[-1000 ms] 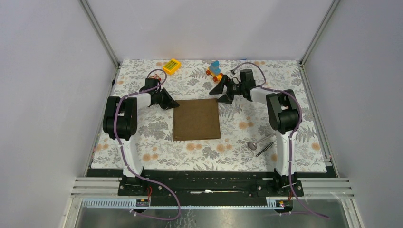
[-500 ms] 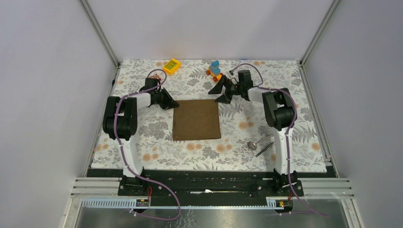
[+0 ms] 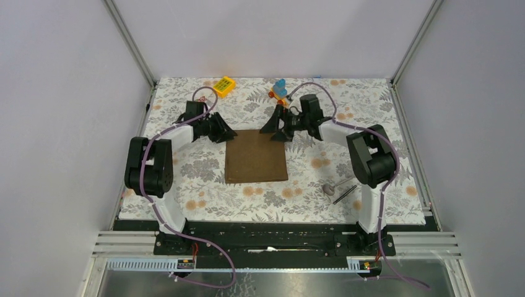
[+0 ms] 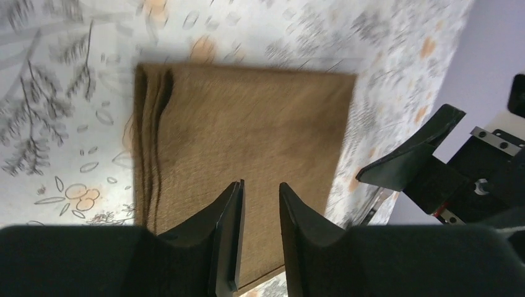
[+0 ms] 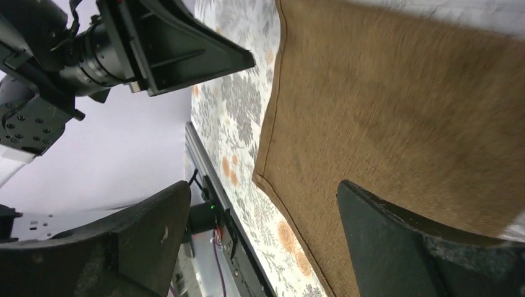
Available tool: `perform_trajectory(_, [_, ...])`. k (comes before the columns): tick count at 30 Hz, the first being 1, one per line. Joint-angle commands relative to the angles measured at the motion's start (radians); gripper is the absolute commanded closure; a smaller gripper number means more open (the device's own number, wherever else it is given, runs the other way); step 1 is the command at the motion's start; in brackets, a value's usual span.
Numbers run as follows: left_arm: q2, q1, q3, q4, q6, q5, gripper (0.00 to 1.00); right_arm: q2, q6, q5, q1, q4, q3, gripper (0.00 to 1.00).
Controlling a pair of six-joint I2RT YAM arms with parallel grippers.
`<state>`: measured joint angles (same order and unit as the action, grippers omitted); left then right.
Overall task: Fold the napkin into a case and place the utensils inside
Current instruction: Smooth out the square-folded napkin at the center of the board, then rotate the square-folded napkin at the center of the board.
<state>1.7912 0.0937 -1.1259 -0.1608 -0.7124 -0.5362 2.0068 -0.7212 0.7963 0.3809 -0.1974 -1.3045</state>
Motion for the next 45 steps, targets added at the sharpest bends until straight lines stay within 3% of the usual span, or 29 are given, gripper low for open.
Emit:
perform_trajectory(1, [0.056, 0.001, 0.095, 0.058, -0.027, -0.019, 0.68, 0.054, -0.074, 0.048, 0.012, -0.117, 0.065, 0.06])
perform_trajectory(6, [0.08, -0.045, 0.152, 0.03, -0.002, 0.05, 0.67, 0.046, 0.016, -0.002, -0.048, -0.061, 0.145, 0.07])
perform_trajectory(11, [-0.008, -0.042, 0.156, -0.013, 0.035, 0.073, 0.66, -0.094, 0.208, -0.143, -0.034, 0.233, 0.111, 0.06])
perform_trajectory(14, [-0.114, -0.042, 0.144, -0.067, 0.076, 0.044, 0.54, -0.192, 0.28, -0.267, 0.044, 0.418, 0.054, 0.06])
perform_trajectory(17, [-0.221, -0.043, 0.132, -0.141, 0.119, 0.037, 0.45, -0.215, 0.257, -0.384, 0.158, 0.489, 0.01, 0.08])
perform_trajectory(18, [-0.255, -0.043, 0.133, -0.165, 0.13, 0.05, 0.43, -0.209, 0.224, -0.411, 0.196, 0.489, 0.003, 0.11])
perform_trajectory(20, [-0.327, -0.043, 0.142, -0.207, 0.149, 0.083, 0.39, -0.186, 0.144, -0.463, 0.277, 0.455, -0.006, 0.28])
perform_trajectory(23, [-0.426, -0.043, 0.163, -0.242, 0.166, 0.111, 0.35, -0.124, 0.071, -0.593, 0.386, 0.439, -0.061, 0.66])
perform_trajectory(26, [-0.493, -0.043, 0.184, -0.264, 0.174, 0.131, 0.31, -0.032, 0.066, -0.745, 0.468, 0.497, -0.146, 0.84])
perform_trajectory(29, [-0.533, -0.043, 0.207, -0.269, 0.186, 0.141, 0.29, 0.044, 0.083, -0.788, 0.502, 0.527, -0.183, 0.98])
perform_trajectory(34, [-0.539, -0.043, 0.244, -0.257, 0.193, 0.14, 0.29, 0.048, 0.114, -0.823, 0.518, 0.534, -0.112, 1.0])
perform_trajectory(45, [-0.5, -0.043, 0.232, -0.225, 0.184, 0.091, 0.29, -0.144, 0.205, -0.873, 0.502, 0.513, 0.294, 1.0])
